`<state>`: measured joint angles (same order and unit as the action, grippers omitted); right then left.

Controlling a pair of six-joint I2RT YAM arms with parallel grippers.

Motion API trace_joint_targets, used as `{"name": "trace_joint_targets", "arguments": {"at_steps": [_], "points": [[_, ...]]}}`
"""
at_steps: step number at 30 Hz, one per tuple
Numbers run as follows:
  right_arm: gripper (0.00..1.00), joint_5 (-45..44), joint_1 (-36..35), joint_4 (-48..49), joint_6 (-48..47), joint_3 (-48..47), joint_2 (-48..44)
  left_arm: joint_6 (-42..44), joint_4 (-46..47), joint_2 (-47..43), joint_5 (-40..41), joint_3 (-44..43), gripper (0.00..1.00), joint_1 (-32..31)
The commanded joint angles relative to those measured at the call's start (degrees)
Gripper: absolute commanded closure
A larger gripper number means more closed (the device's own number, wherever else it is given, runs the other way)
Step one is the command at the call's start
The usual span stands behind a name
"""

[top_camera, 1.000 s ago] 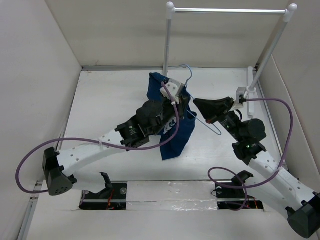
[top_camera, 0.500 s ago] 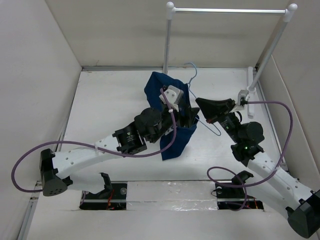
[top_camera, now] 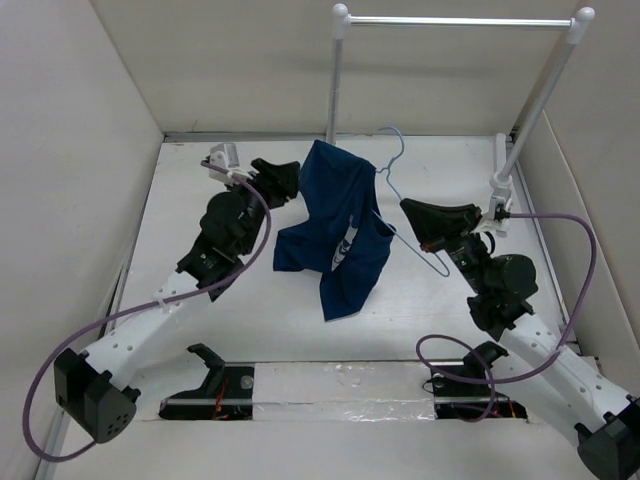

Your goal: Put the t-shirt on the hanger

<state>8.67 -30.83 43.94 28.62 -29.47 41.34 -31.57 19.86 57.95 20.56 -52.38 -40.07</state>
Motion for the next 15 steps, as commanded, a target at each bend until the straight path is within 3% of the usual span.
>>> {"name": "trace_joint_targets", "arguments": {"at_steps": [1, 4, 8, 12, 15], "points": [[1.00, -0.14, -0.02, 4.57, 0.47, -1.90, -1.97, -11.92, 7.65, 1.01, -14.55, -0.17, 0.46, 7.02], [1.00, 0.83, -0.02, 4.22, 0.38, -2.08, -1.97, -14.47, 10.89, 4.35, -22.54, -2.02, 0.40, 6.16], [1.00, 1.17, -0.02, 4.40, 0.65, -1.90, -1.35, -17.10, 14.50, 8.05, -25.46, -3.52, 0.20, 2.99], [1.00, 1.35, -0.02, 4.66, 0.65, -1.46, -1.00, -22.56, 23.55, 10.86, -30.66, -0.88, 0.18, 2.98], [1.00, 2.41, -0.02, 5.45, 0.82, -1.38, 0.40, -22.66, 25.14, 11.65, -28.92, -0.62, 0.20, 0.72]]}}
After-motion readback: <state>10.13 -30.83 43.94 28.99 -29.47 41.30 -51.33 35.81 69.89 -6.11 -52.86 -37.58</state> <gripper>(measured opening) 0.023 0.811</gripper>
